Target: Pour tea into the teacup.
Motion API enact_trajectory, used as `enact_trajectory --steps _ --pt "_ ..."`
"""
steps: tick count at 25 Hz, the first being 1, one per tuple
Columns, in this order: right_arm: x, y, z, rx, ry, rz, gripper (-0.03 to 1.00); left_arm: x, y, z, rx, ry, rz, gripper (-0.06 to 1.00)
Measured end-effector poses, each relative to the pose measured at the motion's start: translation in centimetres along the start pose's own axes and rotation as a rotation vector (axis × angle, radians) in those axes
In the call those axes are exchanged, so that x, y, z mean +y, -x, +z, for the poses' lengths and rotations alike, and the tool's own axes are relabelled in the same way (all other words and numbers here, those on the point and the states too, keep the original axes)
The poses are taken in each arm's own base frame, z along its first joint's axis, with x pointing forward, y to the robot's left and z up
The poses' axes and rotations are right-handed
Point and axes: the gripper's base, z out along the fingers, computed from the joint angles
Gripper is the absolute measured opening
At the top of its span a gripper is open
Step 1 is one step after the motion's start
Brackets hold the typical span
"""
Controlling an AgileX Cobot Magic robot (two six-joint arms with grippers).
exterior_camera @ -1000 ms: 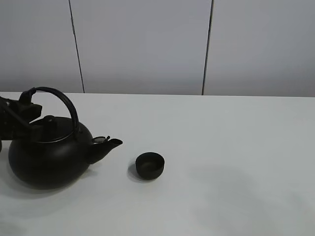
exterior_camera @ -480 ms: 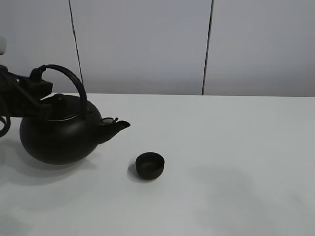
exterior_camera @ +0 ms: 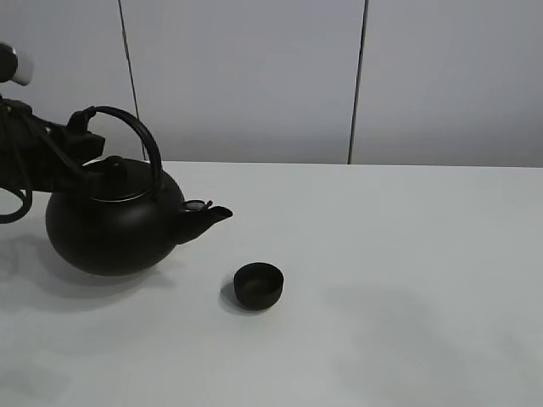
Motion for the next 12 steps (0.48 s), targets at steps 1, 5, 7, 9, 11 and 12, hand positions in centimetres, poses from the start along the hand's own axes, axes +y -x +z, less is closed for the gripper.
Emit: enact_trajectory --steps 1,5,7,9,11,12 --pt "0.00 0.00 0.00 0.000 0.000 0.000 0.56 0.05 0.07 0.09 0.001 0.000 0.002 0.11" --pt "0.00 -0.01 0.00 0.001 0.000 0.000 0.56 0.07 0.24 0.26 -0.001 -0.007 0.011 0.11" --pt "0.00 -0.01 0.00 0.001 0.000 0.000 0.56 0.06 0.22 0.29 0.005 -0.010 0.014 0.11" --pt "0.00 -0.01 0.00 0.001 0.000 0.000 0.56 0.02 0.10 0.29 0.018 -0.015 0.017 0.11" --pt "0.00 -0.01 0.00 0.001 0.000 0.000 0.56 -0.11 0.03 0.28 0.025 -0.029 0.028 0.11" --pt "0.00 -0.01 0.00 0.001 0.000 0.000 0.56 -0.15 0.02 0.28 0.027 -0.033 0.031 0.11"
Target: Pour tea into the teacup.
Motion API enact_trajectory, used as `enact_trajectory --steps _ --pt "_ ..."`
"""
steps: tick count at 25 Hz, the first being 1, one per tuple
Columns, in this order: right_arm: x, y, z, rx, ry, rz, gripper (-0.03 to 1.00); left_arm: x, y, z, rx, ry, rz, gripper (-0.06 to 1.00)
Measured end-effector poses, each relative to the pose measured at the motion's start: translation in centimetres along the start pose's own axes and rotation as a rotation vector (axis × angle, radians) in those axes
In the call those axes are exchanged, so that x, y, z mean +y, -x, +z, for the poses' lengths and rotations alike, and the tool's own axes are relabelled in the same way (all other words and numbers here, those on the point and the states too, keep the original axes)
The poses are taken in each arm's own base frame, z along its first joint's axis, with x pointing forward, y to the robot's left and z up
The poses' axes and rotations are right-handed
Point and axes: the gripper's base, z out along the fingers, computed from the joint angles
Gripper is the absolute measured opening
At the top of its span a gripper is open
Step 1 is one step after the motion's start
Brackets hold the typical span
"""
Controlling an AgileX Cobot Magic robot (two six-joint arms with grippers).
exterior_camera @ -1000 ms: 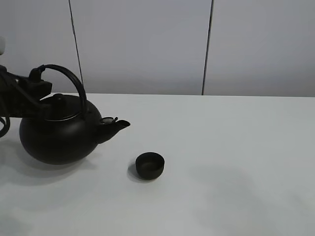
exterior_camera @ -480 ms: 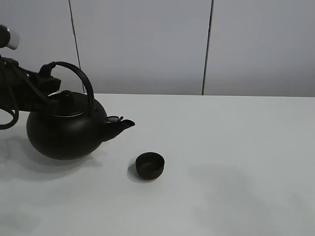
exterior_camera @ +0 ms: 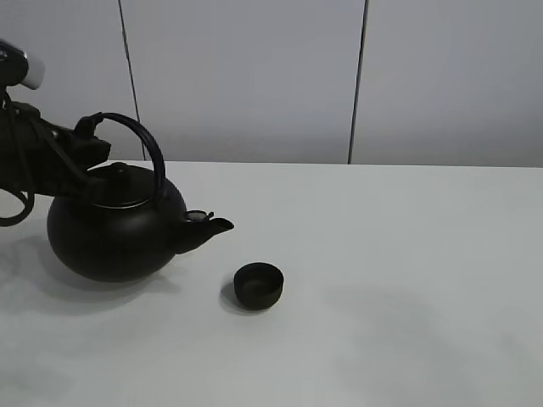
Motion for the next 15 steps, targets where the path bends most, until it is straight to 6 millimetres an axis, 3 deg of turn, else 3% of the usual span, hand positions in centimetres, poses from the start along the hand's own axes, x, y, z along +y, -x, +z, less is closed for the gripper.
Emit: enact_trajectory --steps 15 --pt "0.0 0.0 0.0 0.000 0.000 0.000 0.56 -0.6 1.3 1.2 0.001 -0.046 0.048 0.11"
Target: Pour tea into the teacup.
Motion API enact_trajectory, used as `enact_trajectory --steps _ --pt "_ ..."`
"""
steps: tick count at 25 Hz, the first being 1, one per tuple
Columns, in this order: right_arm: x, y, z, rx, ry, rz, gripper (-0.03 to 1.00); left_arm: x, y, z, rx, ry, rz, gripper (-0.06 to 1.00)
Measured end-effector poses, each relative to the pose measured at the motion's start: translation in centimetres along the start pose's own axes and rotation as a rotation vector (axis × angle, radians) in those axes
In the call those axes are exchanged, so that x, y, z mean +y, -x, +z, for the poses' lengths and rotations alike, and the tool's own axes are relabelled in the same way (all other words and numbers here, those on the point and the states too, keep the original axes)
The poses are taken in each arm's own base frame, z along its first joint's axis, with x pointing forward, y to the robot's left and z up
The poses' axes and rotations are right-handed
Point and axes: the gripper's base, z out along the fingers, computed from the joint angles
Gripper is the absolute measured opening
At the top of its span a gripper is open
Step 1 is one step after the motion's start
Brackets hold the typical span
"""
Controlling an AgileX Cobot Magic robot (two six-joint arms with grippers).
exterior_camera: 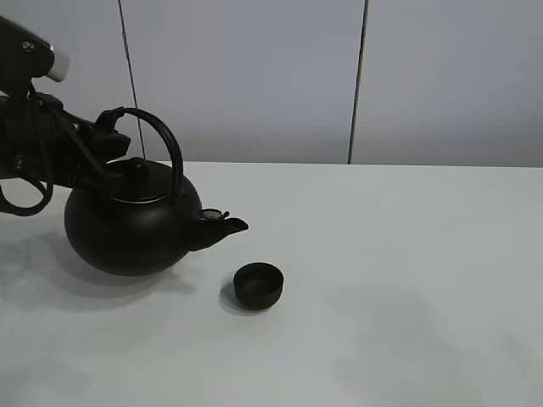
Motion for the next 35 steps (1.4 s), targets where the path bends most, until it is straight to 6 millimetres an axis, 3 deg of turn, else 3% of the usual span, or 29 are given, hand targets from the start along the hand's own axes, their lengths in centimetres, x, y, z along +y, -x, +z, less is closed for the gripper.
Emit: enact_trajectory --steps 35 --pt "0.00 0.00 0.00 0.000 0.000 0.000 0.56 -0.32 0.50 0.51 0.008 -0.072 0.093 0.11"
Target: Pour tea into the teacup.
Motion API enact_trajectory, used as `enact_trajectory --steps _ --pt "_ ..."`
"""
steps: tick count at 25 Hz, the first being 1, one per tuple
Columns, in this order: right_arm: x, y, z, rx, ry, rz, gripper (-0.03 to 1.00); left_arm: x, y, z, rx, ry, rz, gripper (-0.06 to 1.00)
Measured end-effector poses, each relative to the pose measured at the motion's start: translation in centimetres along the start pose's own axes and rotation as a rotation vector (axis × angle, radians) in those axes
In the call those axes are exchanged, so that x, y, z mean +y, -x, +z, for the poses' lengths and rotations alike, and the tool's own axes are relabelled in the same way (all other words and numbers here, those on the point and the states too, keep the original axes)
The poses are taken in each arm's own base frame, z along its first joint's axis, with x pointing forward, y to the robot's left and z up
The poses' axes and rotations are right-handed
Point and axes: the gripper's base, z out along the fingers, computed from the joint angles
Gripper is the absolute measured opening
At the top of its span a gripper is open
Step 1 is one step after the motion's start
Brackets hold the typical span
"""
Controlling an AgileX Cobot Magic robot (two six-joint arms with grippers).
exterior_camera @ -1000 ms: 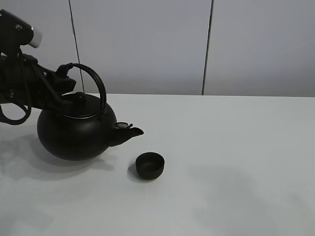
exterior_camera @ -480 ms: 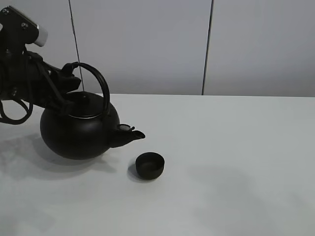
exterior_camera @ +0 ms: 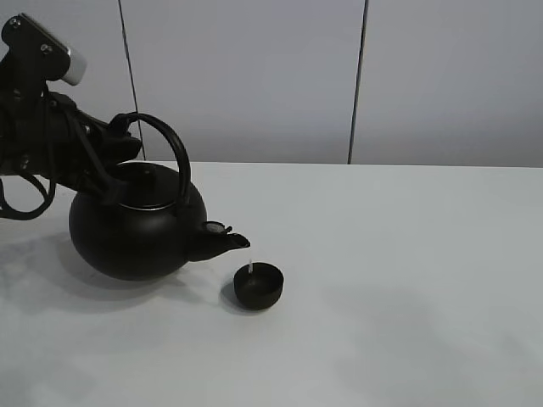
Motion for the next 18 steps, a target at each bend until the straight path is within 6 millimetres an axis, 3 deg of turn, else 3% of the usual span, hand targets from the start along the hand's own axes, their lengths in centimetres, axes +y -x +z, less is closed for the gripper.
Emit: enact_trajectory --steps 18 --pt "0.00 0.00 0.00 0.000 0.000 0.000 0.56 0.16 -0.44 0.94 0.021 -0.005 -0.002 0.11"
